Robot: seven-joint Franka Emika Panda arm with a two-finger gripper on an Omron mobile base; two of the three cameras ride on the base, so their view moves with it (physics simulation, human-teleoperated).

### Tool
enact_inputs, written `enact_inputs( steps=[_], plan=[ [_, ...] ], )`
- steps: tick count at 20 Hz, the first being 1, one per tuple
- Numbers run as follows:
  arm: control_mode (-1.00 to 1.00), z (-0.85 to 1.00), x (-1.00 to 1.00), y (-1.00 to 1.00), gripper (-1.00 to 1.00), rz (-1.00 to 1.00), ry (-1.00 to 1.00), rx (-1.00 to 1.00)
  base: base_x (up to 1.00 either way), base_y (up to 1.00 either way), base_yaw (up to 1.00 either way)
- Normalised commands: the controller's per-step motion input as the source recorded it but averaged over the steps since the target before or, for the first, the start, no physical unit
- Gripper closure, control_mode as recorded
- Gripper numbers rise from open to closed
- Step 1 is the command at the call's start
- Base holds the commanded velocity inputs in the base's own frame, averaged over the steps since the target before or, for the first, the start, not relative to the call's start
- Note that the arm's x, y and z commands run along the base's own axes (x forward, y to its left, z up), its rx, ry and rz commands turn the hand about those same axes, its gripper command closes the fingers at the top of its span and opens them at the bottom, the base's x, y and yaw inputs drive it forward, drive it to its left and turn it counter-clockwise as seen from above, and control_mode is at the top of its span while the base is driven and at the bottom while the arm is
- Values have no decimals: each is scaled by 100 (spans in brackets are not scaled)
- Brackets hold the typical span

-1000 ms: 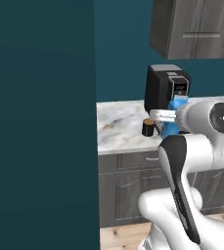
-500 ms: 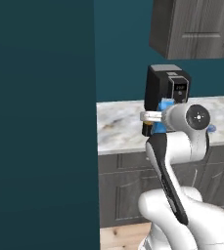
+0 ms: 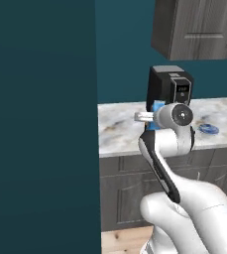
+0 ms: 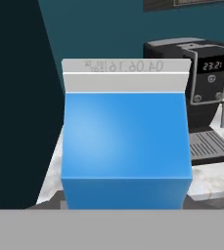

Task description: Take a sugar cube from the saucer and place it inside the coffee. Then, grab milk from the fridge and place it next to the coffee on the counter to sweeten the coffee.

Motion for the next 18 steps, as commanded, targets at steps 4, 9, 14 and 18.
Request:
enact_inputs(
  steps=[4, 9, 14, 18],
  plan=[
    [-100, -17, 56, 0, 100, 0, 8, 0, 0, 0, 0],
    [-100, -8, 43, 0, 100, 0, 6, -2, 0, 0, 0],
    [-100, -12, 33, 0, 100, 0, 3, -1, 0, 0, 0],
    [-100, -30, 21, -2, 100, 0, 0, -1, 0, 0, 0]
  ],
)
